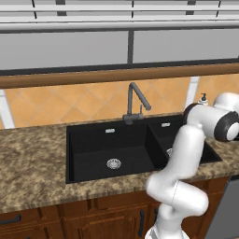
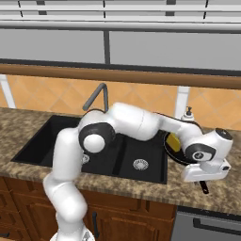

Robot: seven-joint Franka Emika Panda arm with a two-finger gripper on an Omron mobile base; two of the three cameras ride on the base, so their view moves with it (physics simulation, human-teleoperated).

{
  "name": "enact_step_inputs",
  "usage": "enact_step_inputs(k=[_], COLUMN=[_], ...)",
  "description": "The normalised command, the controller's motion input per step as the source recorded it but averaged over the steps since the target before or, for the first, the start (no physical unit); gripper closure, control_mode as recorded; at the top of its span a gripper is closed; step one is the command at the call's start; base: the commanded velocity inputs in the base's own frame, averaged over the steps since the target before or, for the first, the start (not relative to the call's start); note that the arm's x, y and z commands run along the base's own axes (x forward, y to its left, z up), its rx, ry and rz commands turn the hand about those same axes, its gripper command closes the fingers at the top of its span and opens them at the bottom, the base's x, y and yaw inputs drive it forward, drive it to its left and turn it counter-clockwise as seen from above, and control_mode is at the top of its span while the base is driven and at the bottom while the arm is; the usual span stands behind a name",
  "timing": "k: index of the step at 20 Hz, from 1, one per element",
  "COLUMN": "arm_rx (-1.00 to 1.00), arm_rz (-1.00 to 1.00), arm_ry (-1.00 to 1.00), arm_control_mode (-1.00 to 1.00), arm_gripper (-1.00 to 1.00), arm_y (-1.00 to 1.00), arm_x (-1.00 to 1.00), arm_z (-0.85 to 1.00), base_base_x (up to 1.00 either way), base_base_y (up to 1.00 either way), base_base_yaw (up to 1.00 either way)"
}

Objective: Pick the pan and sponge and place them into the sink. Then turn on the water.

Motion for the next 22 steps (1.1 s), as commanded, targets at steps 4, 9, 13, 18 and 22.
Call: enact_step_inputs(k=[4, 9, 13, 18, 22], arm_rx=[-0.16, -0.13, -0.08, -0.05, -0.05], arm_rz=[0.0, 0.0, 0.01, 0.0, 0.02], arm_ry=[-0.07, -0.01, 0.0, 0.0, 0.01], arm_control_mode=[-1.0, -1.0, -1.0, -1.0, -1.0], arm_gripper=[1.0, 1.0, 1.0, 1.0, 1.0], arm_y=[0.89, 0.78, 0.82, 0.64, 0.6], arm_x=[-0.09, -0.15, -0.52, -0.05, 0.06], arm_z=[0.27, 0.14, 0.0, 0.07, 0.35], base_base_x=[0.0, 0.0, 0.0, 0.0, 0.0], base_base_y=[0.0, 0.0, 0.0, 0.0, 0.0], base_base_yaw=[0.0, 0.0, 0.0, 0.0, 0.0])
